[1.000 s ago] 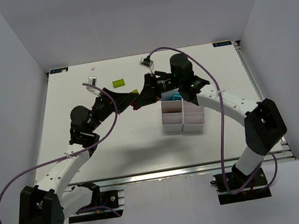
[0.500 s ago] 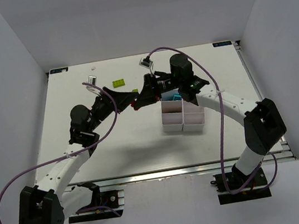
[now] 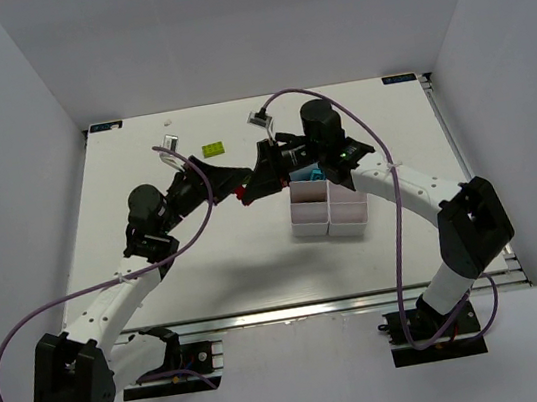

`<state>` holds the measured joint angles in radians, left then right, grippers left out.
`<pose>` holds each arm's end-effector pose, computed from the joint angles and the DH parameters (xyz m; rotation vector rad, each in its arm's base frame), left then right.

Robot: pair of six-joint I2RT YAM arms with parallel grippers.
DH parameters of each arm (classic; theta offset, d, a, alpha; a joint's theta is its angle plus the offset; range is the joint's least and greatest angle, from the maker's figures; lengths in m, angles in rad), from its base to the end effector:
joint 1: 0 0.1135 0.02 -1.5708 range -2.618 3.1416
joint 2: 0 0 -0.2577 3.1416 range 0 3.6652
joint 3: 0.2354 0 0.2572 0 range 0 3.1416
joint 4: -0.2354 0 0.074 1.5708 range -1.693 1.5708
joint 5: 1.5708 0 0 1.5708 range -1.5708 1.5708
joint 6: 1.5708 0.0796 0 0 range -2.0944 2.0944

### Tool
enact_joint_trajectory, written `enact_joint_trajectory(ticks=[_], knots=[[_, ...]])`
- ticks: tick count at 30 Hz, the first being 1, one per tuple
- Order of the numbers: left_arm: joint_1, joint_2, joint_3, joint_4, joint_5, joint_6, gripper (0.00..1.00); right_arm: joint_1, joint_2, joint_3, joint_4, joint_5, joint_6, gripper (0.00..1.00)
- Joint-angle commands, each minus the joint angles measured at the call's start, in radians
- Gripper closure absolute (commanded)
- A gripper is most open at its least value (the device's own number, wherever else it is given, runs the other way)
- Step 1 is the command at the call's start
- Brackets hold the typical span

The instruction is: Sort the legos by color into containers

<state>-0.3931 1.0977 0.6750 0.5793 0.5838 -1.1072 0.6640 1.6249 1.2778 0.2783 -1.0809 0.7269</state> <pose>0.2547 -0.1531 0.3169 -0.0314 1.6640 -1.5978 0.2723 0.3023 0.3345 -0.9218 1.7743 1.8470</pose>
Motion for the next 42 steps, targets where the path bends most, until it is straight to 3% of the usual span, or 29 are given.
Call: enact_joint_trajectory(ticks=[1,4,7,18,27,30,42], knots=[[-0.003,-0.018,0.032,-0.019,0.008,0.021,0.53,0.008,-0.025,0.014,0.01,-0.03,-0.027,0.74],[-0.003,-0.019,0.037,-0.016,0.008,0.021,0.68,0.008,-0.025,0.015,-0.001,-0.036,-0.041,0.75],[0.0,-0.019,0.044,-0.018,0.01,0.021,0.73,0.008,-0.026,0.015,-0.017,-0.048,-0.055,0.75],[0.011,-0.012,0.066,-0.027,0.037,0.018,0.68,0.008,-0.022,0.025,-0.085,-0.094,-0.11,0.76],[0.014,-0.013,0.063,-0.033,0.059,0.017,0.69,0.008,0.006,0.084,-0.237,-0.157,-0.21,0.77],[0.014,-0.01,0.066,-0.032,0.067,0.014,0.64,0.006,0.016,0.106,-0.303,-0.172,-0.254,0.77],[0.016,-0.018,0.064,-0.039,0.074,0.009,0.64,0.005,0.02,0.123,-0.398,-0.18,-0.323,0.78]])
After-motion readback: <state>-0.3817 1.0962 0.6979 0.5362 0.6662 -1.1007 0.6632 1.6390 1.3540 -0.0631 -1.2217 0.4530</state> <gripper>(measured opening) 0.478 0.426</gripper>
